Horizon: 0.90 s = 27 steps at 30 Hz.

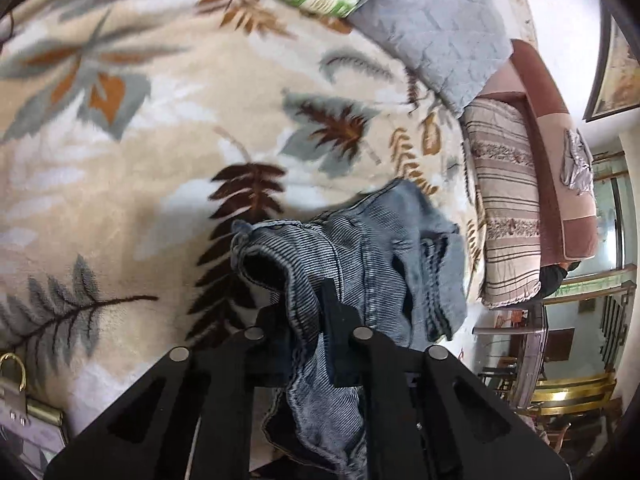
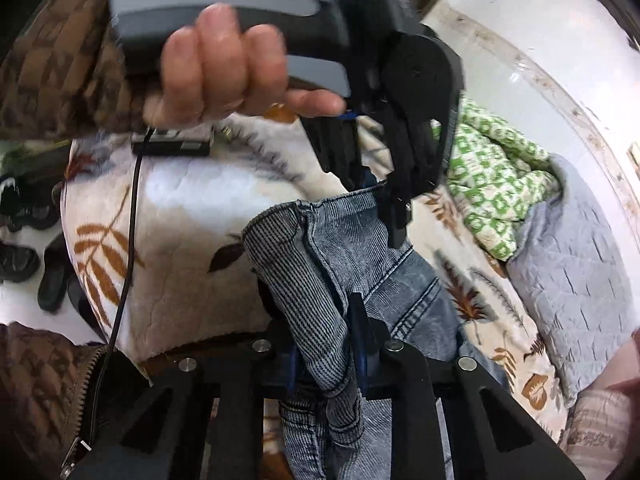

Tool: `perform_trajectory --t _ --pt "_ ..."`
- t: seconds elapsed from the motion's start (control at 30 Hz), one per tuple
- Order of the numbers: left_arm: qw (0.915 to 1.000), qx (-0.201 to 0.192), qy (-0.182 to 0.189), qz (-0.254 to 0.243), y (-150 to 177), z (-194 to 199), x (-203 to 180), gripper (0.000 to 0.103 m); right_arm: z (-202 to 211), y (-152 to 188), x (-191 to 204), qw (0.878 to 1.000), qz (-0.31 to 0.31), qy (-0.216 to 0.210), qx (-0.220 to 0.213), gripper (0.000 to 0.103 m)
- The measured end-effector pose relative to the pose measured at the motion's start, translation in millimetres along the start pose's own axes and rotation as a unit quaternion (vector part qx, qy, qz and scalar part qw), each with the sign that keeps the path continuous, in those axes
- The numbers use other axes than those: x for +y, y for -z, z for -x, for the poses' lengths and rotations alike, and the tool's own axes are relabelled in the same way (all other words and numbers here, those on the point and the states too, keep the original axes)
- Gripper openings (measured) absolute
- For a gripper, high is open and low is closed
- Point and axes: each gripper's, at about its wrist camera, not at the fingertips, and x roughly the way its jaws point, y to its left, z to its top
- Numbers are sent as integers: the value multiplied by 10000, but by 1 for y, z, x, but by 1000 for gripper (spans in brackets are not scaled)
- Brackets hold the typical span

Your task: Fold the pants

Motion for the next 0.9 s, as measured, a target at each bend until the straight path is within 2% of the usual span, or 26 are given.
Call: perform_trajectory --t 0.2,0.33,0.53,0.73,0.9 --pt "9998 -202 -57 -64 1 13 -41 9 37 7 -28 9982 -529 75 -269 17" --pt "9992 -270 -154 -261 -1 12 -82 9 61 22 -50 9942 -1003 69 -379 17" --pt "9970 -134 -391 -652 -3 -16 -149 9 89 59 -87 9834 -1758 14 -455 17" --pt "9931 243 -562 -998 2 -67 -204 9 105 108 -122 9641 -2614 -179 -439 17" --pt "9880 632 -769 -1185 7 -119 -238 10 110 161 -150 9318 -3574 -523 -352 17"
